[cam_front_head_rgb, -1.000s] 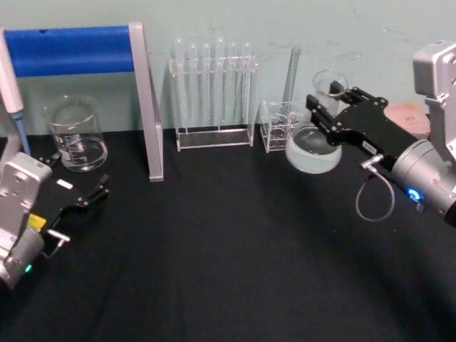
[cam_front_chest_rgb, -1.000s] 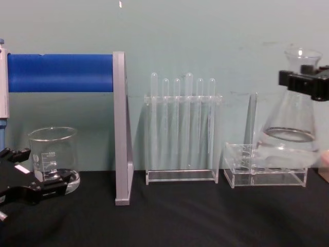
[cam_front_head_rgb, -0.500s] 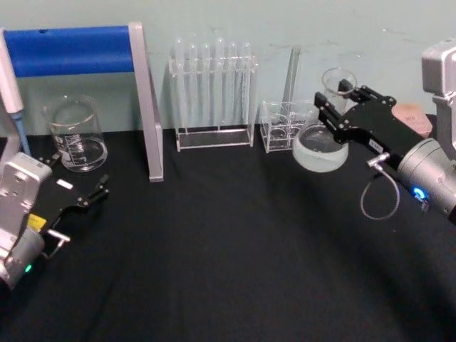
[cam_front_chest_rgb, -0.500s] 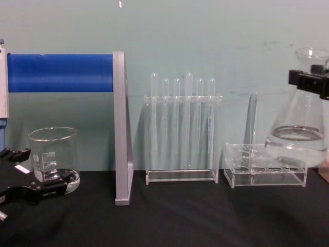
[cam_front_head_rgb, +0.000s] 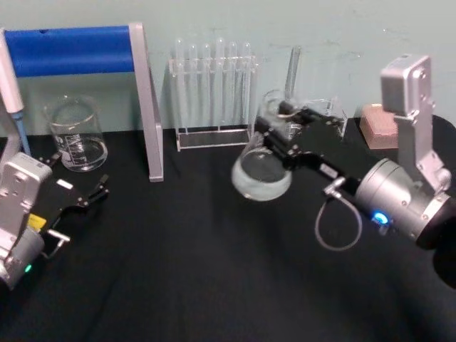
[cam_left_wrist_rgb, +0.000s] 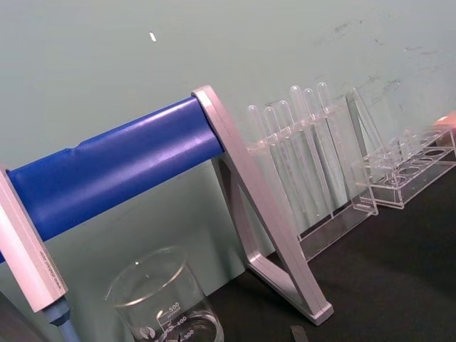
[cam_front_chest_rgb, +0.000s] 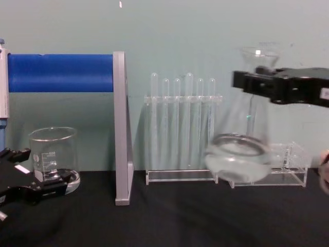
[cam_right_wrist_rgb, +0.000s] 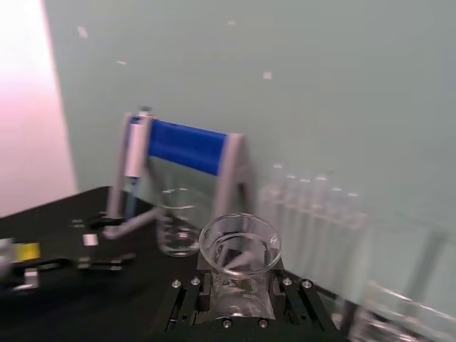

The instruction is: Grasp the erlenmeyer flask with one hand, shake it three times, then place it back.

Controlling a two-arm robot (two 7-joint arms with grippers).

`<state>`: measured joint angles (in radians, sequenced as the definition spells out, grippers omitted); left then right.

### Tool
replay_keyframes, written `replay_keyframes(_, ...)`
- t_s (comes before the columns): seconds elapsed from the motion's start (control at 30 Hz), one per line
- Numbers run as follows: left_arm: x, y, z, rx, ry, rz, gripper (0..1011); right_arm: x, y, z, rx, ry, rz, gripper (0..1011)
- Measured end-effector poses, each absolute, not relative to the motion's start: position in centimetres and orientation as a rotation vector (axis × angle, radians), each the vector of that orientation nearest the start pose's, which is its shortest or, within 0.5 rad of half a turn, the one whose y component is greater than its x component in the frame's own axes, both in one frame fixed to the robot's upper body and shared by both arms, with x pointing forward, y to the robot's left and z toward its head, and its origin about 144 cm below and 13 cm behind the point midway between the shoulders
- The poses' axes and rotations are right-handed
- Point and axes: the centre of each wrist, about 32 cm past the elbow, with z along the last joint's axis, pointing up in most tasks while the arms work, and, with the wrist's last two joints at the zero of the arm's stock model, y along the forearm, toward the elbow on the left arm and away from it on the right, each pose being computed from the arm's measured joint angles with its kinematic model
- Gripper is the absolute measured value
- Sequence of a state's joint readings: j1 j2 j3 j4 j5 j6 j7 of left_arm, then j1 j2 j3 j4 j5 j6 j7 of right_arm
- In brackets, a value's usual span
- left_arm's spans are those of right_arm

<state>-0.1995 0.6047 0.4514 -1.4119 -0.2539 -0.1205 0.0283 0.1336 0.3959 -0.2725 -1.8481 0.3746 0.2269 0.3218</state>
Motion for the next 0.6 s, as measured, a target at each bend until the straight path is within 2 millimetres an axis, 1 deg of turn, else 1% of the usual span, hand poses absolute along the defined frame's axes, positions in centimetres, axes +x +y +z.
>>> replay_keyframes(0.1,48.9,31.0,114.0,0.305,-0.285,1.248,1001,45.9,-21.8,125.3,0.005,-0.064,-0.831,456)
replay_keyframes(0.13,48.9,31.0,114.0,0.305,-0.285,1.248,1001,45.9,-21.8,125.3,0.005,-0.064,-0.831,456)
replay_keyframes(0.23,48.9,31.0,114.0,0.304,-0.285,1.248,1001,45.1,-20.7,125.2,0.004,-0.049,-0.765,456)
replay_keyframes(0.43,48.9,31.0,114.0,0.304,-0.285,1.248,1001,44.2,-19.4,125.1,-0.002,-0.036,-0.692,457)
replay_keyframes(0.6,48.9,31.0,114.0,0.304,-0.285,1.248,1001,43.8,-19.0,125.0,-0.005,-0.031,-0.661,456)
